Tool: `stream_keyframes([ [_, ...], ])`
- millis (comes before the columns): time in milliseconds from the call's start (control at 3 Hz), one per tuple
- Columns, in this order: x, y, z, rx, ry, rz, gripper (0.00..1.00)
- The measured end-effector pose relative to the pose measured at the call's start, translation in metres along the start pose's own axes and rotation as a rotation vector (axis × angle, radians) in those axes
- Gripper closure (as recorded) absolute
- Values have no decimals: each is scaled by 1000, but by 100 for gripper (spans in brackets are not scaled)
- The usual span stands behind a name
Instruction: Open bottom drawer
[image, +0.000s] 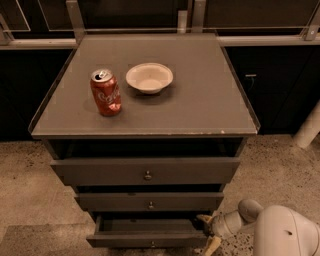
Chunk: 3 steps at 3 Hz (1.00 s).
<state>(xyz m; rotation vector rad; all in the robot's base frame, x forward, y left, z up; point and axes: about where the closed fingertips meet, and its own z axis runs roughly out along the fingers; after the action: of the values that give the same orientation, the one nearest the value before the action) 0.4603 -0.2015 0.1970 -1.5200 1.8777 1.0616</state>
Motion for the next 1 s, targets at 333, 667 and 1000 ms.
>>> stream_keyframes([
  [333,3,27,17,-57,26,78,0],
  [667,1,52,29,-100,-13,116,0],
  [1000,0,53,28,-100,-13,116,0],
])
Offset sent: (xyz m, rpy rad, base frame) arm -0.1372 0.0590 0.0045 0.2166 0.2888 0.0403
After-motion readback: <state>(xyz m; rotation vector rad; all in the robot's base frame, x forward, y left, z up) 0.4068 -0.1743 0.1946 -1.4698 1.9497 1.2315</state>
